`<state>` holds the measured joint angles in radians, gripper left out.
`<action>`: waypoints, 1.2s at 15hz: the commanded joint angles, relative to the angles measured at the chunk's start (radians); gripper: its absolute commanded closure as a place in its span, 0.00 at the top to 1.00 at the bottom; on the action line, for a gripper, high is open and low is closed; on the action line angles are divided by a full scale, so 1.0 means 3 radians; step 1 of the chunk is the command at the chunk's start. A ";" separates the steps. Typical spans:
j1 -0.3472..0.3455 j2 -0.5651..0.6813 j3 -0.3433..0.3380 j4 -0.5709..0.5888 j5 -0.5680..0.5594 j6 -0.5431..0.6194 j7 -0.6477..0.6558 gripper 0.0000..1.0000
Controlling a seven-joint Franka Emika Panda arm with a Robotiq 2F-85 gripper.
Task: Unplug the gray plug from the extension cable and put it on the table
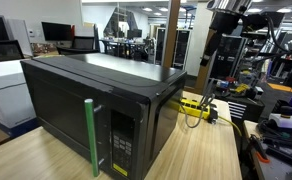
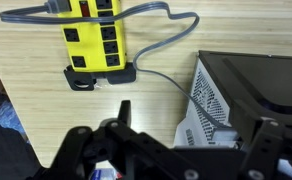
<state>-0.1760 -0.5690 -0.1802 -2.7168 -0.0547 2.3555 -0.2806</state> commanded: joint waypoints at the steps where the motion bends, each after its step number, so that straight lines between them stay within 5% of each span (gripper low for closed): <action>1: 0.0037 -0.0006 -0.0035 0.0005 -0.0029 -0.0011 0.0024 1.00; 13: -0.0047 0.0489 -0.0233 0.0353 -0.0222 -0.0052 -0.0142 1.00; 18: -0.0064 0.0902 -0.0443 0.0721 -0.0247 -0.0427 -0.0408 1.00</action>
<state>-0.1832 -0.3808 -0.2884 -2.5716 -0.1225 2.2957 -0.3347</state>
